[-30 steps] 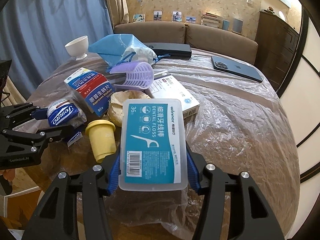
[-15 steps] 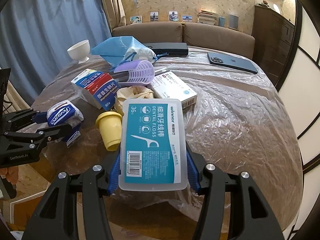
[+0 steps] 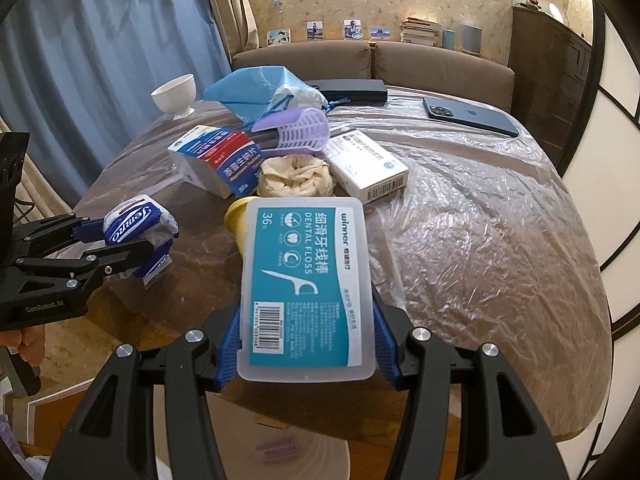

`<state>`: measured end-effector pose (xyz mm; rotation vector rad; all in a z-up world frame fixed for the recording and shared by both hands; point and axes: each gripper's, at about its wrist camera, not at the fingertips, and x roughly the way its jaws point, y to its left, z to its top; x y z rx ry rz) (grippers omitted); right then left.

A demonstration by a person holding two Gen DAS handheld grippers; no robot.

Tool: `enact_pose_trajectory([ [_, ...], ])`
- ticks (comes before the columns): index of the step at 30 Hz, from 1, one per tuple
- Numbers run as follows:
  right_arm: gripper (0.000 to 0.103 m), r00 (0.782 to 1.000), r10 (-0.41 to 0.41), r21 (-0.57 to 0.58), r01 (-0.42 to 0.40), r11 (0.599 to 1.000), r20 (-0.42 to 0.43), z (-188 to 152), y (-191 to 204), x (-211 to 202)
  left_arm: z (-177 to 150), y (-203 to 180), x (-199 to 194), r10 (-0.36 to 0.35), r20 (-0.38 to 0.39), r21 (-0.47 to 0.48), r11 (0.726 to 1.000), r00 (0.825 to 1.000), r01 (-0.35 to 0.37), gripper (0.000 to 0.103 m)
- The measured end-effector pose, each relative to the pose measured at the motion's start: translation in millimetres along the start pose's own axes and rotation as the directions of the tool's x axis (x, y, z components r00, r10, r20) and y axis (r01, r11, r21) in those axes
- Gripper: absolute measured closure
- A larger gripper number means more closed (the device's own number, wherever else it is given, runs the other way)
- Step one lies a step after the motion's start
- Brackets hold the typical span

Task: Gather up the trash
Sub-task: 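Carry the tissue pack and floss box in both grippers over the white bin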

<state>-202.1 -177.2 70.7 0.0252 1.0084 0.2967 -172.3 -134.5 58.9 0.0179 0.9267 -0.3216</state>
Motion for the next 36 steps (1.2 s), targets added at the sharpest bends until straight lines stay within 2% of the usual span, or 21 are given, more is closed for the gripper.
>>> enact_pose_trajectory([
  [12, 0.049, 1.000, 0.026, -0.019, -0.026, 0.999, -0.006, -12, 13, -11, -9, -4, -8, -0.005, -0.001, -0.005, 1.000, 1.000, 0.005, 0.046],
  [36, 0.049, 0.995, 0.086, -0.065, -0.089, 0.994, -0.051, -47, 39, -36, -49, -21, -46, 0.006, 0.009, -0.024, 1.000, 1.000, -0.006, 0.046],
])
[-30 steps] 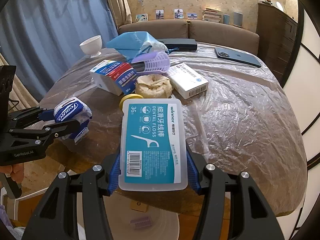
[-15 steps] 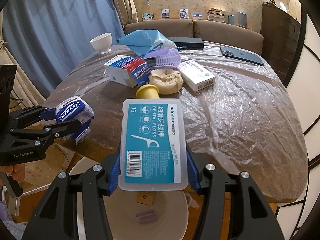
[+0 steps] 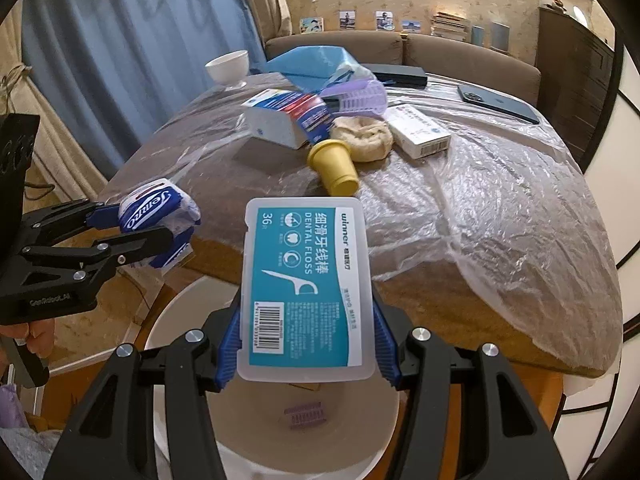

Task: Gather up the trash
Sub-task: 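Carry the tissue pack and floss box in both grippers over the white bin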

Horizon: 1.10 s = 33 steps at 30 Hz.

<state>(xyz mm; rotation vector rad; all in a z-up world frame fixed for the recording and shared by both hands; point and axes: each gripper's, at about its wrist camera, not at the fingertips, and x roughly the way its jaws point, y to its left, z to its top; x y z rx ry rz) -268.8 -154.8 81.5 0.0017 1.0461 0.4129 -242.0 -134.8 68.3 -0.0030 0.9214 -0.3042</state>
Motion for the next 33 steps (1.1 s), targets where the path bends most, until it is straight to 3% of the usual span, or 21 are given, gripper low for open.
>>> enact_pose_trajectory([
  [33, 0.049, 0.994, 0.035, -0.030, -0.038, 0.999, -0.104, -59, 15, -2, -59, -20, -5, 0.012, -0.083, -0.022, 1.000, 0.996, -0.014, 0.046],
])
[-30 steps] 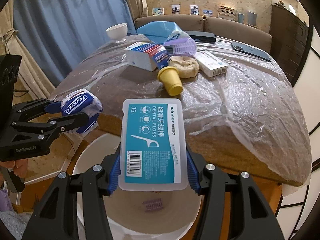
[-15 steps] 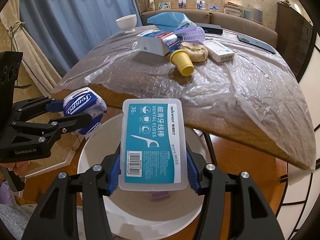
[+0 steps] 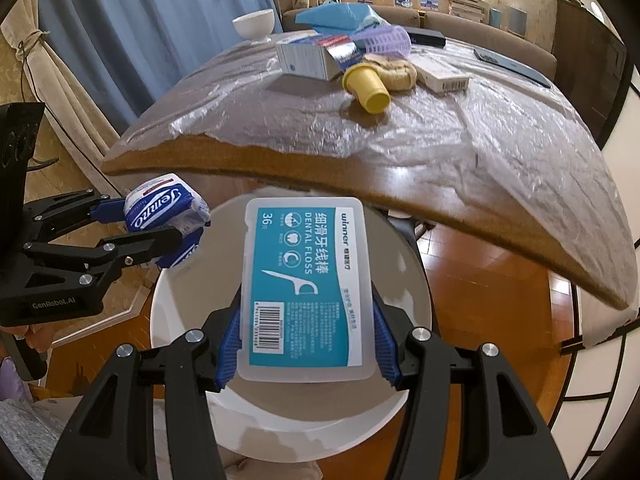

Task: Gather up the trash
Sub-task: 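Carry the tissue pack and floss box in both grippers over the white bin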

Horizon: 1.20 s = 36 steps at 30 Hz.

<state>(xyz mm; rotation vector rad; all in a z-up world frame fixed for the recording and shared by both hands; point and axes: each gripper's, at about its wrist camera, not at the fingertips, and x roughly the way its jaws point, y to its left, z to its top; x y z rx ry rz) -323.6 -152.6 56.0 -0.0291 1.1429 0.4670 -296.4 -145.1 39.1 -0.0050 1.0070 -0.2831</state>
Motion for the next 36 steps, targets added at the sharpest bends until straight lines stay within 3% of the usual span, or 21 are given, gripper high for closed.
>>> enact_pose_trajectory([
  [24, 0.049, 0.997, -0.024, -0.013, 0.024, 1.000, -0.076, -24, 2, 28, -30, -3, 29, 0.036, -0.102, 0.008, 0.999, 0.994, -0.035, 0.046],
  [36, 0.049, 0.993, 0.004, 0.056, 0.002, 0.998, -0.118, -22, -7, 53, -30, -5, 50, 0.045, -0.135, 0.022, 0.999, 0.990, -0.042, 0.046],
])
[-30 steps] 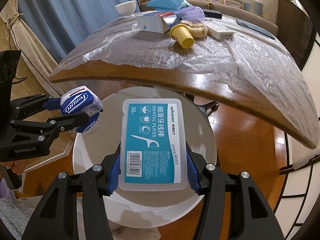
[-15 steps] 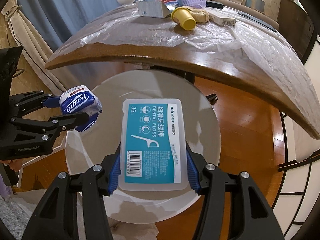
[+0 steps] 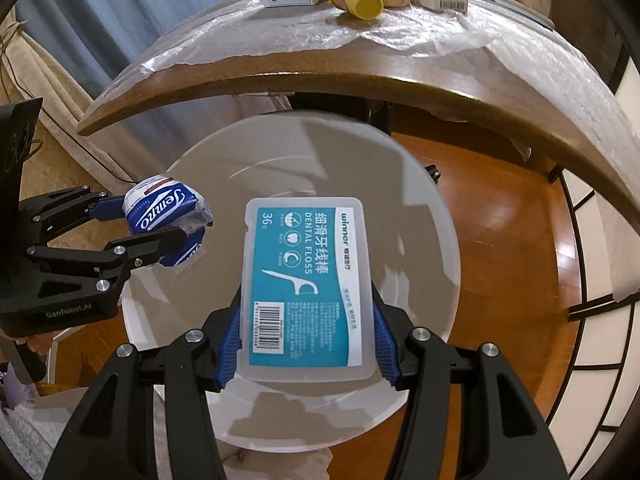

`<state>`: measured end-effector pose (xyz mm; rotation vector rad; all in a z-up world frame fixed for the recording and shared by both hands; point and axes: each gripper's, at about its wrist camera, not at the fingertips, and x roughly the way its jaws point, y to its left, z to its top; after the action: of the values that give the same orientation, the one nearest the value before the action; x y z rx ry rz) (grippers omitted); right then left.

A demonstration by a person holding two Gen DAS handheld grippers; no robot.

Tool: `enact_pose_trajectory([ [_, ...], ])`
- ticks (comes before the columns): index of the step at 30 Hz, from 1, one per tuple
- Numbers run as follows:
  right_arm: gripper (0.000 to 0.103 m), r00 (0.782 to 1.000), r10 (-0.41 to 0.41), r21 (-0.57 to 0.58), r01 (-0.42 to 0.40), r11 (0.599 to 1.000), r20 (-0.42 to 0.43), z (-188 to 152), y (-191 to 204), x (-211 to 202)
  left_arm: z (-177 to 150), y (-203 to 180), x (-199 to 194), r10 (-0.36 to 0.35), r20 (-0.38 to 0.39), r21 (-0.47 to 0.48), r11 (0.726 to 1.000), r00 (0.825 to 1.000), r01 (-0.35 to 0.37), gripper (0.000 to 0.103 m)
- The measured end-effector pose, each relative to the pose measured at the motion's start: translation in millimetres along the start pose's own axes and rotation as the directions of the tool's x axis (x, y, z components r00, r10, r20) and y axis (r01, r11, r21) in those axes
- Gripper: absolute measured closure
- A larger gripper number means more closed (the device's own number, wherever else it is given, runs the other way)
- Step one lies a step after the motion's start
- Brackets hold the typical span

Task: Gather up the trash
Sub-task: 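Carry the tissue pack and floss box in both grippers over the white bin, then open the left gripper to drop the tissue pack while the right gripper releases the floss box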

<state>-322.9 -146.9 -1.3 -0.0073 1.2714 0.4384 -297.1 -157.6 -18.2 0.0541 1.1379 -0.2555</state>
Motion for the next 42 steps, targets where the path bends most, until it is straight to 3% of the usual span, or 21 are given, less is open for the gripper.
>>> enact_pose_trajectory([
  [42, 0.049, 0.999, -0.014, 0.023, 0.016, 1.000, -0.051, 2, -8, 25, 11, -3, 31, 0.017, -0.068, 0.028, 1.000, 0.998, -0.015, 0.046],
])
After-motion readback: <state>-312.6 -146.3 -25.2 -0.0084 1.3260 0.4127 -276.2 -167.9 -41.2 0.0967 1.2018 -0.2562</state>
